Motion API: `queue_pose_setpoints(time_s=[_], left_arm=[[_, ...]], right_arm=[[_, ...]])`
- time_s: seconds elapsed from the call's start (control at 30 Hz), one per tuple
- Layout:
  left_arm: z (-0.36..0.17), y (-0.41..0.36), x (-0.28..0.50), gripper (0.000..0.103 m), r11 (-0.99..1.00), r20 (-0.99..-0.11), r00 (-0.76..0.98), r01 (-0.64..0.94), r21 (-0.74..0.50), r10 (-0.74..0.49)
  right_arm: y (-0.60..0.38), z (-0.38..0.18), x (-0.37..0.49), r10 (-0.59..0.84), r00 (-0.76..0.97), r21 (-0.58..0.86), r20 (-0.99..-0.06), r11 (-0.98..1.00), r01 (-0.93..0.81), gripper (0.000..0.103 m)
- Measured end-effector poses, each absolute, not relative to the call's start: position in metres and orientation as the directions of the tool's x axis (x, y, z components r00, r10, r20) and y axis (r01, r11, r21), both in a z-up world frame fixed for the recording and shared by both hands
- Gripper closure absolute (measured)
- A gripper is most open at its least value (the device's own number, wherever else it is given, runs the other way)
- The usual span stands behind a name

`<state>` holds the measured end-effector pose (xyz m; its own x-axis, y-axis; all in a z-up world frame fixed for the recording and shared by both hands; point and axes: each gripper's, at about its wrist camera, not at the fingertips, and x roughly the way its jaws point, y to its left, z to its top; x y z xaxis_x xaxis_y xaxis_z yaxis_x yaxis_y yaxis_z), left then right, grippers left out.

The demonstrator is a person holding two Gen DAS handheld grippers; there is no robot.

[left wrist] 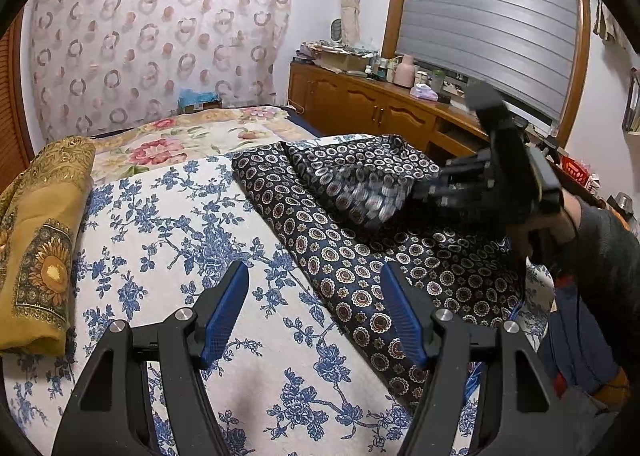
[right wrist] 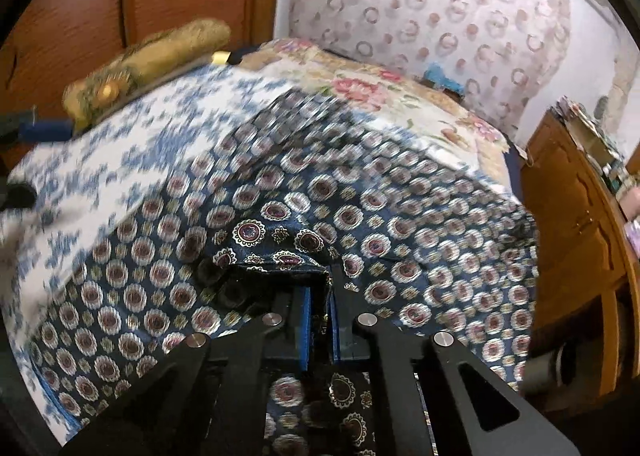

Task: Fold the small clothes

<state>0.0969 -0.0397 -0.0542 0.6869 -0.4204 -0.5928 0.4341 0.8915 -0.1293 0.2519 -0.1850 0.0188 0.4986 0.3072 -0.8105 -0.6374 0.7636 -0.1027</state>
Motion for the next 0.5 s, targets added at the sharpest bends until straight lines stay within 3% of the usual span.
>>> queue_pose_setpoints(time_s=[0.27,0.5], left_arm=[[-0.054,-0.040,0.097,0.034,0.891,-0.595,0.685,0.434,-0.131,-0.421],[-0.056,-0.040,0.099,0.034,0.891,-0.601,0.680,0.434,-0.134,-0.421]], right_arm=[[-0.235,0.043,0.306,0.314,0.557,0.017,-0.769,0.881,-0.473,0.096],[-0.275,0.039,0.353,0.127,0.633,-0.041,-0.764,0.969,-0.243,0.094]])
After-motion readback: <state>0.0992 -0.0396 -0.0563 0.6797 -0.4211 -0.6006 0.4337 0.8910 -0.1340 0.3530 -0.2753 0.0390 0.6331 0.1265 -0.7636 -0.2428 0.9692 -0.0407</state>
